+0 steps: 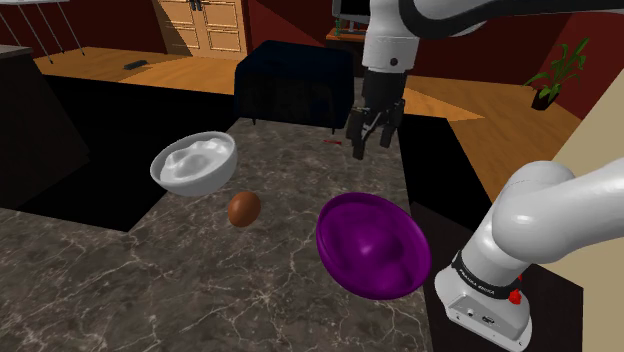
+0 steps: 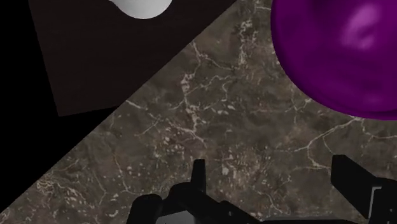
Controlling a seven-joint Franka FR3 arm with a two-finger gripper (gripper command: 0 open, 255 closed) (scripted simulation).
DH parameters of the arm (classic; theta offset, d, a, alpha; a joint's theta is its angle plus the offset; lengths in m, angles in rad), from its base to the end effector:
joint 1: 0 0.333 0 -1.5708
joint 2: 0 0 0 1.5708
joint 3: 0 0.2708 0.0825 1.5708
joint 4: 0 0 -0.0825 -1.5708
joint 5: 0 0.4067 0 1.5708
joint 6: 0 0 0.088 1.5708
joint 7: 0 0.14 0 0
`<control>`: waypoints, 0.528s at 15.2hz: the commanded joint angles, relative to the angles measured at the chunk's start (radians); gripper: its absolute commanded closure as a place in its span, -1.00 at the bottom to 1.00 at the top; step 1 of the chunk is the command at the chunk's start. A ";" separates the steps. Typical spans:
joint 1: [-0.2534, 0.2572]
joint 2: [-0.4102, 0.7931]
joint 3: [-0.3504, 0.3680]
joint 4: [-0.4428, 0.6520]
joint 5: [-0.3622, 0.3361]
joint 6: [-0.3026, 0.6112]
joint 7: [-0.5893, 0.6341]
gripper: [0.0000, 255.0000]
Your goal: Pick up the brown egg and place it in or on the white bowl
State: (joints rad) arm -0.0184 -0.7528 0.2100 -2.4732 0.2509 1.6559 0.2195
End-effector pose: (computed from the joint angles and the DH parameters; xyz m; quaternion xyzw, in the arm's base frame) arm 0.3601 0.1006 0.4566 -0.9961 0.0596 0.0451 0.0458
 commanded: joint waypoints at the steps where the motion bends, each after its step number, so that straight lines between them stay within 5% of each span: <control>1: 0.003 0.026 0.053 -0.001 0.044 0.055 0.084 -1.00; 8: -0.020 0.186 0.227 0.047 0.132 0.266 0.341 -1.00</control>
State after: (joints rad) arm -0.0293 -0.6151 0.4056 -2.4481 0.3757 1.8778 0.5166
